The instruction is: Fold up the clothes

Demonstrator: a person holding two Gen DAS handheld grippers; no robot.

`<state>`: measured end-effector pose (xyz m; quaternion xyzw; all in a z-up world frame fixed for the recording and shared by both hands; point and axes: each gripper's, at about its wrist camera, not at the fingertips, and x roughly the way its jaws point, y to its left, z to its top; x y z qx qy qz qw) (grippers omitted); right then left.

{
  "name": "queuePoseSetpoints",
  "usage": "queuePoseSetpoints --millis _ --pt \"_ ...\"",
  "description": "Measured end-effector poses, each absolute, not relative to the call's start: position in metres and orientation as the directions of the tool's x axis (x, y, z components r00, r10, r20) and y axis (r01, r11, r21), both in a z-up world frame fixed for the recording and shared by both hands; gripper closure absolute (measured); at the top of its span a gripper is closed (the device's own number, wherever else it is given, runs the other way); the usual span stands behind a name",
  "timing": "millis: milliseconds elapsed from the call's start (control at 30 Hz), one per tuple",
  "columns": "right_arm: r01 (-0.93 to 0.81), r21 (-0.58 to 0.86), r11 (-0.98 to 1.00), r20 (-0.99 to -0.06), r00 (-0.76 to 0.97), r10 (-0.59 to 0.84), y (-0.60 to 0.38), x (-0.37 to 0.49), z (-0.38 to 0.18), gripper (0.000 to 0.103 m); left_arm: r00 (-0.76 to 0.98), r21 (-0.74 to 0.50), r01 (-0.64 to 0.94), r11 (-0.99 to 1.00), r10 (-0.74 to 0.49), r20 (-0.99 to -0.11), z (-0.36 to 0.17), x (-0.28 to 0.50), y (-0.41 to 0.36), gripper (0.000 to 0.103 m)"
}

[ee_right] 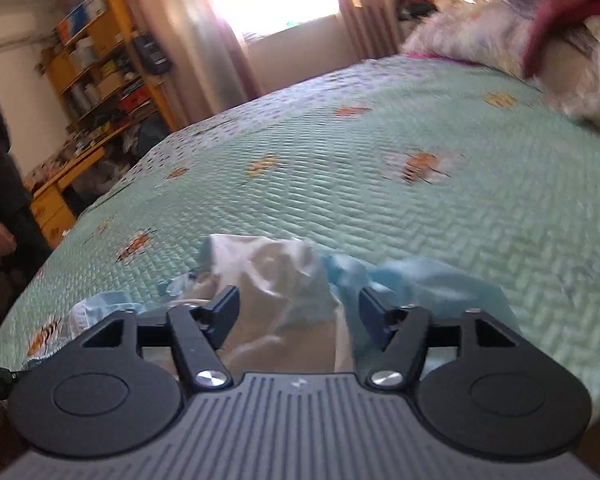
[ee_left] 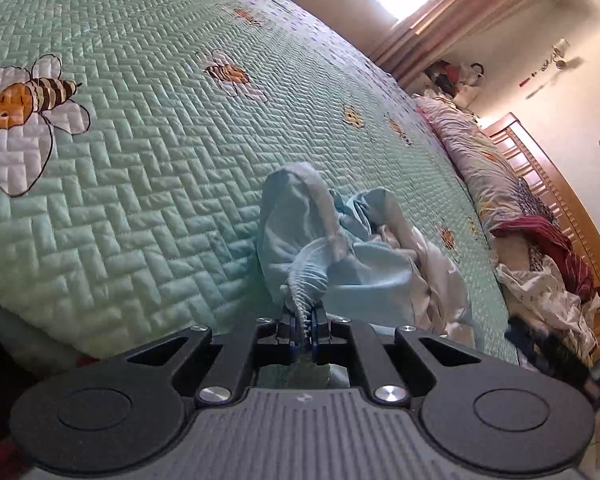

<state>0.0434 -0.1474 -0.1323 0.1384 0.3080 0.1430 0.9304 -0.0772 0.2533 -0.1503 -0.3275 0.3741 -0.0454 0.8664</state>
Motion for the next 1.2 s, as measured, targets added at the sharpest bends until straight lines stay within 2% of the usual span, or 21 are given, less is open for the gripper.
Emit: queuePoseSetpoints --millis 33,200,300,367,400,433,467,500,600,700,800,867,933,1000,1067,1100,1200 --pt "-0.205 0.322 0.924 -0.543 0.76 0.358 -0.14 0.05 -0.133 0.025 0.724 -0.608 -0.142 0.781 -0.337 -0.602 -0.146 -0.077 0.252 0.096" --pt "-0.284 0.115 0.952 -0.638 0.713 0.29 -0.089 0.091 -0.156 0.025 0.742 -0.625 -0.064 0.778 -0.382 -0.551 -0.133 -0.079 0.246 0.095" --pt "-0.262 0.102 0.96 -0.68 0.686 0.26 -0.073 0.112 -0.177 0.025 0.731 -0.632 -0.069 0.772 -0.392 -0.559 -0.137 -0.08 0.246 0.095" --pt "-0.228 0.132 0.965 -0.718 0.649 0.252 -0.069 0.124 -0.192 0.029 0.725 -0.638 -0.076 0.766 -0.397 -0.563 -0.142 -0.082 0.248 0.095" --pt "-0.217 0.152 0.964 -0.726 0.637 0.258 -0.069 0.126 -0.197 0.048 0.724 -0.642 -0.078 0.763 -0.4 -0.563 -0.143 -0.082 0.248 0.094" --pt "-0.221 0.174 0.96 -0.719 0.637 0.277 -0.067 0.126 -0.197 0.08 0.723 -0.645 -0.079 0.76 -0.402 -0.562 -0.144 -0.083 0.249 0.094" --pt "-0.221 0.205 0.953 -0.707 0.64 0.3 -0.069 0.125 -0.193 0.093 0.723 -0.647 -0.077 0.759 -0.404 -0.56 -0.144 -0.083 0.249 0.094" --pt "-0.205 0.242 0.948 -0.697 0.643 0.317 -0.071 0.127 -0.185 0.093 0.724 -0.649 -0.074 0.757 -0.407 -0.557 -0.144 -0.082 0.251 0.094" --pt "-0.176 0.452 0.874 -0.582 0.684 0.439 -0.088 0.137 -0.138 0.095 0.731 -0.659 -0.072 0.749 -0.409 -0.546 -0.141 -0.078 0.256 0.094" --pt "-0.259 0.585 0.768 -0.377 0.752 0.541 -0.1 0.15 -0.051 0.097 0.776 -0.646 -0.074 0.759 -0.363 -0.516 -0.118 -0.07 0.27 0.095" --pt "-0.386 0.646 0.658 -0.133 0.793 0.595 -0.105 0.151 0.047 0.098 0.862 -0.635 -0.04 0.771 -0.295 -0.413 -0.071 -0.072 0.289 0.095" --pt "-0.476 0.668 0.573 0.043 0.793 0.608 -0.111 0.145 0.109 0.098 0.918 -0.628 0.002 0.778 -0.251 -0.308 -0.031 -0.08 0.303 0.095" --pt "-0.573 0.632 0.522 0.198 0.771 0.606 -0.114 0.132 0.159 0.098 0.953 -0.61 0.037 0.792 -0.212 -0.216 0.002 -0.093 0.311 0.095" --pt "-0.65 0.579 0.492 0.298 0.731 0.614 -0.115 0.114 0.188 0.098 0.967 -0.601 0.061 0.797 -0.195 -0.161 0.022 -0.105 0.317 0.091" --pt "-0.673 0.523 0.522 0.305 0.72 0.623 -0.116 0.101 0.196 0.098 0.968 -0.587 0.053 0.808 -0.187 -0.17 0.024 -0.113 0.317 0.087" --pt "-0.665 0.515 0.541 0.28 0.727 0.627 -0.116 0.097 0.191 0.098 0.963 -0.584 0.041 0.81 -0.188 -0.194 0.018 -0.114 0.316 0.083" --pt "-0.637 0.532 0.558 0.158 0.722 0.673 -0.111 0.099 0.163 0.098 0.93 -0.622 -0.001 0.783 -0.228 -0.289 -0.019 -0.105 0.311 0.083"
